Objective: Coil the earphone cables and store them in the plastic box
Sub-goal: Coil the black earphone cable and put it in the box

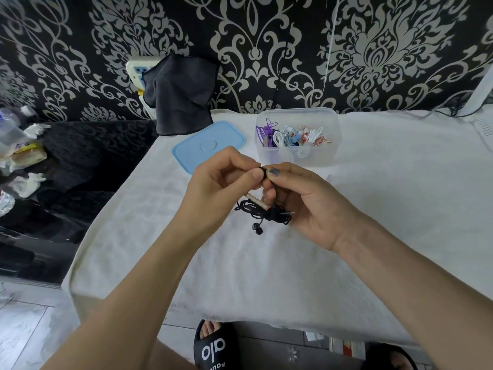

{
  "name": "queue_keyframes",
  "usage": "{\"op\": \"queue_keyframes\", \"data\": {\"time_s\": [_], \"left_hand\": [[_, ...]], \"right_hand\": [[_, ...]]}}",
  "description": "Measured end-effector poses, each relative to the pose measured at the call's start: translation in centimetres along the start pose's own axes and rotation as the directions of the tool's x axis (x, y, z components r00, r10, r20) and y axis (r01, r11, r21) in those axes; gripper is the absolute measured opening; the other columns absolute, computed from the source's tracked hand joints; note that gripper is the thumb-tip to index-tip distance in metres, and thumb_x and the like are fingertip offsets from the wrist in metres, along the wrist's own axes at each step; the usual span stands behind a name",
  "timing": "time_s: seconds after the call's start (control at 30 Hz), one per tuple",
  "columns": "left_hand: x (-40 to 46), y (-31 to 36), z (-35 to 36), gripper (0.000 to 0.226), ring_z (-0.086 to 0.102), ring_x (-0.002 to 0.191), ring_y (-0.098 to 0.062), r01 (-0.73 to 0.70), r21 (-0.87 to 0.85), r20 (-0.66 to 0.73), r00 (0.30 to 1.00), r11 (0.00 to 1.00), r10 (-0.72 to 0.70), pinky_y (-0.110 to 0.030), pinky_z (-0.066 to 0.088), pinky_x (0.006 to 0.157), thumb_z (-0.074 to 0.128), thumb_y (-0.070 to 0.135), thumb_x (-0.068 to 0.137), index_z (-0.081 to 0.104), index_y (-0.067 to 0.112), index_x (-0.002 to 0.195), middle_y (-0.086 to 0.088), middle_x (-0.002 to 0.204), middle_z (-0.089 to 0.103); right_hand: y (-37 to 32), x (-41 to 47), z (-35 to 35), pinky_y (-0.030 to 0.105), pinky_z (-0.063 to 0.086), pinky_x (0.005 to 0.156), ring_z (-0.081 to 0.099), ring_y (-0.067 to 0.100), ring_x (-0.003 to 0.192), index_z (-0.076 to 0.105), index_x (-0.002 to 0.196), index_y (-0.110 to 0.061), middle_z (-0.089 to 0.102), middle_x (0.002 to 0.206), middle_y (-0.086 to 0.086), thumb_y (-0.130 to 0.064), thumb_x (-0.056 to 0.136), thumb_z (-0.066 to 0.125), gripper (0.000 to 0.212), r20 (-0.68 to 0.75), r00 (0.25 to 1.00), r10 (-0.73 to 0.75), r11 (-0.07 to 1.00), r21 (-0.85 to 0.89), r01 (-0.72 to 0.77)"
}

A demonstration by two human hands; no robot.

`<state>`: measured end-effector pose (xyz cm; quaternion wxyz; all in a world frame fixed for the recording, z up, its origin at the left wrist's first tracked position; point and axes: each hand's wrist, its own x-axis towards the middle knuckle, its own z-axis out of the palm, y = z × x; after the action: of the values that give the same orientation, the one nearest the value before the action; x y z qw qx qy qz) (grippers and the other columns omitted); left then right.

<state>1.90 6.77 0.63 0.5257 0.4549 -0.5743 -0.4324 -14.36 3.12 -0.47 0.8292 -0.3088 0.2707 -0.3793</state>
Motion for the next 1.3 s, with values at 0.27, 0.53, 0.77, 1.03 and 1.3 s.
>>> {"op": "queue_keyframes", "data": {"time_s": [0.27,0.53,0.77,1.03,1.3], "left_hand": [[-0.3,0.0,0.2,0.016,0.073,0.074,-0.013,-0.045,0.018,-0.005,0.999,0.999,0.045,-0.022,0.056,0.074,0.062,-0.009,0.092,0.060,0.007,0.089,0.005,0.082,0.073],[-0.3,-0.3,-0.5,0.014,0.072,0.075,-0.026,-0.020,0.030,0.026,0.999,0.999,0.019,-0.035,0.057,0.077,0.065,-0.007,0.092,0.060,0.006,0.090,-0.007,0.082,0.073],[-0.1,0.0,-0.9,0.012,0.073,0.079,-0.022,-0.007,0.135,0.025,1.000,0.991,0.004,-0.039,0.059,0.085,0.071,0.006,0.087,0.066,0.017,0.088,-0.003,0.081,0.077],[0.1,0.5,-0.7,0.016,0.069,0.076,-0.014,-0.120,0.284,0.030,0.993,0.951,0.116,-0.028,0.053,0.081,0.073,0.010,0.089,0.065,0.024,0.088,0.012,0.077,0.072],[0.0,0.5,-0.8,0.018,0.070,0.081,-0.018,-0.229,0.373,0.023,0.971,0.899,0.237,-0.029,0.055,0.079,0.074,0.008,0.090,0.068,0.023,0.097,0.003,0.086,0.072]], "right_hand": [[0.4,-0.2,0.0,0.021,0.053,0.063,0.058,0.008,0.059,0.066,0.092,-0.008,0.061,0.070,0.000,-0.012,0.082,0.064,0.011,0.026,0.994,0.104,0.982,0.155,-0.107],[0.6,0.0,0.1,0.020,0.053,0.063,0.057,0.008,0.058,0.070,0.084,-0.008,0.061,0.069,0.001,-0.010,0.083,0.063,0.007,0.044,0.990,0.133,0.973,0.186,-0.139],[0.5,-0.1,0.3,0.019,0.053,0.062,0.057,0.007,0.058,0.075,0.078,-0.009,0.061,0.069,0.001,-0.011,0.084,0.063,0.013,0.057,0.986,0.155,0.965,0.204,-0.163],[-0.2,-0.4,0.3,0.016,0.052,0.063,0.056,0.005,0.060,0.078,0.081,-0.007,0.059,0.072,0.001,-0.011,0.086,0.060,0.019,0.102,0.981,0.166,0.958,0.218,-0.185],[-0.4,0.1,0.1,0.018,0.051,0.065,0.055,0.007,0.064,0.074,0.099,-0.005,0.056,0.081,0.002,-0.011,0.088,0.059,0.020,0.127,0.984,0.125,0.979,0.143,-0.143]]}}
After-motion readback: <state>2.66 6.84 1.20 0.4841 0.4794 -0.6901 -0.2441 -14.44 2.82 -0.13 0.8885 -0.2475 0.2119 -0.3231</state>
